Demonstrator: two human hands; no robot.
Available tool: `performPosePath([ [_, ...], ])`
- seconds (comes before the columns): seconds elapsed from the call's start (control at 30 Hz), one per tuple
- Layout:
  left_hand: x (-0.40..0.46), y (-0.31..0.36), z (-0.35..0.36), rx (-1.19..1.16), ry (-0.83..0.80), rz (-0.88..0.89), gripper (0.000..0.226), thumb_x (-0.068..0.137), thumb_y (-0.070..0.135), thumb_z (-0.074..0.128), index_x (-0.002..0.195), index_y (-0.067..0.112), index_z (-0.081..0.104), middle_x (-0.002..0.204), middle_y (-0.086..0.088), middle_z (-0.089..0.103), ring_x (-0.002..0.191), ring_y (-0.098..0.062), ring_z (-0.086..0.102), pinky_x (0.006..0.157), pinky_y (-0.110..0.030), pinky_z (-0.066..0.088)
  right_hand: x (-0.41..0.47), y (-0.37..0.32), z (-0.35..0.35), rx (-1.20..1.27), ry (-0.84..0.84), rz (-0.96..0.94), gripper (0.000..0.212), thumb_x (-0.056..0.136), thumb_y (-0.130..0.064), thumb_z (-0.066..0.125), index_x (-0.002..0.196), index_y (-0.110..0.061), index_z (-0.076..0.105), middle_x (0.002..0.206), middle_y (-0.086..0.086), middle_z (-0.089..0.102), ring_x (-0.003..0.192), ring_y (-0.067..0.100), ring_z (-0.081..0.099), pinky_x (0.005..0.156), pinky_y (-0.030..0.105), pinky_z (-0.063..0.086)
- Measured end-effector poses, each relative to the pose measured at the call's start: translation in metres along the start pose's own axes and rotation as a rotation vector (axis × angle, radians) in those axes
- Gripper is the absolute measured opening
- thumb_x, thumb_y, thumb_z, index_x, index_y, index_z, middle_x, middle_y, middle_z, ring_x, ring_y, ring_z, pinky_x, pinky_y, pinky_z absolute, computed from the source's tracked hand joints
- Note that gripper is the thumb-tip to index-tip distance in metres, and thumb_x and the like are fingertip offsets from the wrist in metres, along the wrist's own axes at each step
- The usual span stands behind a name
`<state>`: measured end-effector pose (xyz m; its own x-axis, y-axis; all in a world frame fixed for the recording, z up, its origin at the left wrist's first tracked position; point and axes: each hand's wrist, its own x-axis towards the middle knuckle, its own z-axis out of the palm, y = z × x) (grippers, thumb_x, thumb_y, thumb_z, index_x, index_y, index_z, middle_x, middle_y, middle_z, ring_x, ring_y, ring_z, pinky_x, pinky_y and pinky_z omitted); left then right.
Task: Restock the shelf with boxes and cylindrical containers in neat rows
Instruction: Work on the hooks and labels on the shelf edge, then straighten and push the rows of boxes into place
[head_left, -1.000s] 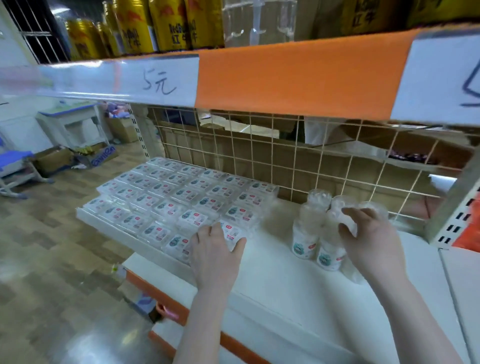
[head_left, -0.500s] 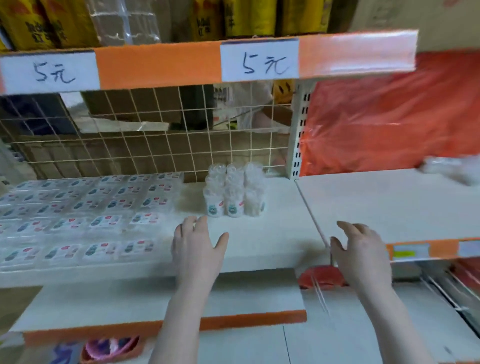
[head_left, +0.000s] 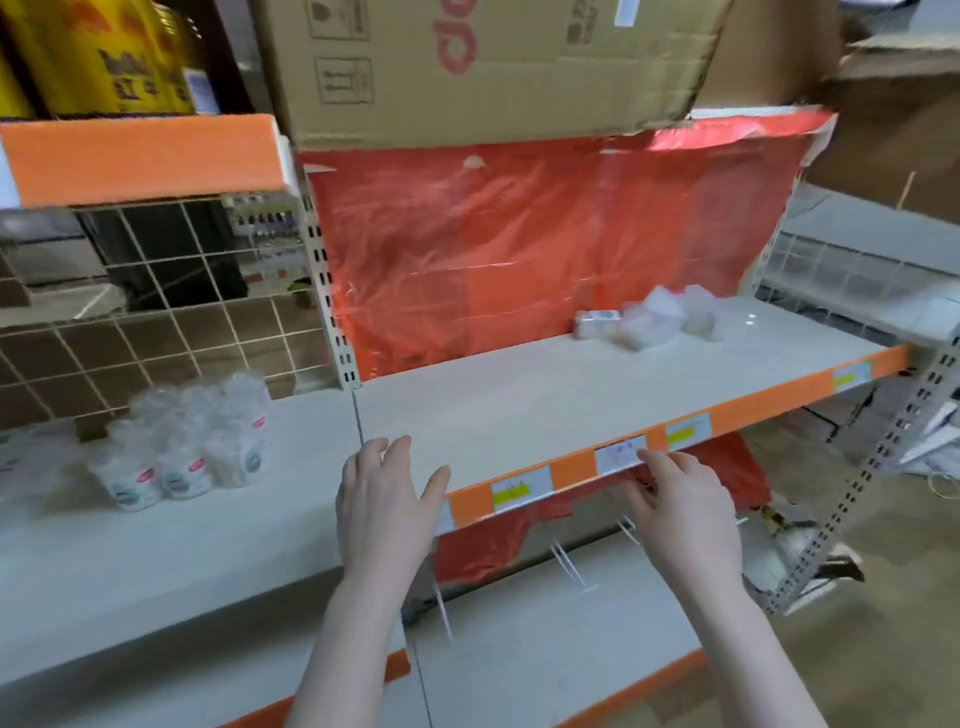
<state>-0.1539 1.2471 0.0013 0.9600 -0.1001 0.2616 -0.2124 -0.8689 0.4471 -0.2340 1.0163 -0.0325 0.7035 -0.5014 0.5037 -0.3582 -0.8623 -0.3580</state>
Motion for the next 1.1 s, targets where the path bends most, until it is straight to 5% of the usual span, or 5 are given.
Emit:
performPosePath([
  [0.43, 0.019, 0.209, 0.125, -0.035, -0.065, 0.094, 0.054, 0.091, 0.045, 0.052, 0.135, 0.014, 0.048, 0.136, -0.008, 0.045, 0.128, -0.027, 0.036, 0.102, -0.036, 0.032, 0.087, 0.202, -0.027, -0.030, -0.008, 0.083, 0.032, 0.074, -0.010, 0.072, 0.104, -0.004, 0.069, 0.093, 0.016, 0.066, 0.080, 0.037, 0.059, 0.067, 0.039, 0.048],
  [0.9, 0.128, 0.284, 0.217, -0.086, -0.091, 0.142, 0.055, 0.092, 0.045, 0.050, 0.138, 0.014, 0.044, 0.141, -0.007, 0.042, 0.131, -0.024, 0.033, 0.104, -0.034, 0.030, 0.205, 0.264, 0.031, -0.021, -0.067, 0.097, 0.033, 0.076, -0.008, 0.068, 0.109, -0.004, 0.066, 0.094, 0.017, 0.065, 0.084, 0.038, 0.058, 0.070, 0.043, 0.047],
  [1.1, 0.183, 0.309, 0.240, -0.101, -0.074, 0.167, 0.050, 0.091, 0.042, 0.054, 0.131, 0.014, 0.051, 0.132, -0.006, 0.048, 0.124, -0.025, 0.039, 0.099, -0.035, 0.035, 0.263, 0.274, 0.056, -0.018, -0.124, 0.141, 0.037, 0.083, -0.015, 0.063, 0.119, -0.007, 0.060, 0.107, 0.016, 0.061, 0.099, 0.037, 0.054, 0.082, 0.043, 0.043],
])
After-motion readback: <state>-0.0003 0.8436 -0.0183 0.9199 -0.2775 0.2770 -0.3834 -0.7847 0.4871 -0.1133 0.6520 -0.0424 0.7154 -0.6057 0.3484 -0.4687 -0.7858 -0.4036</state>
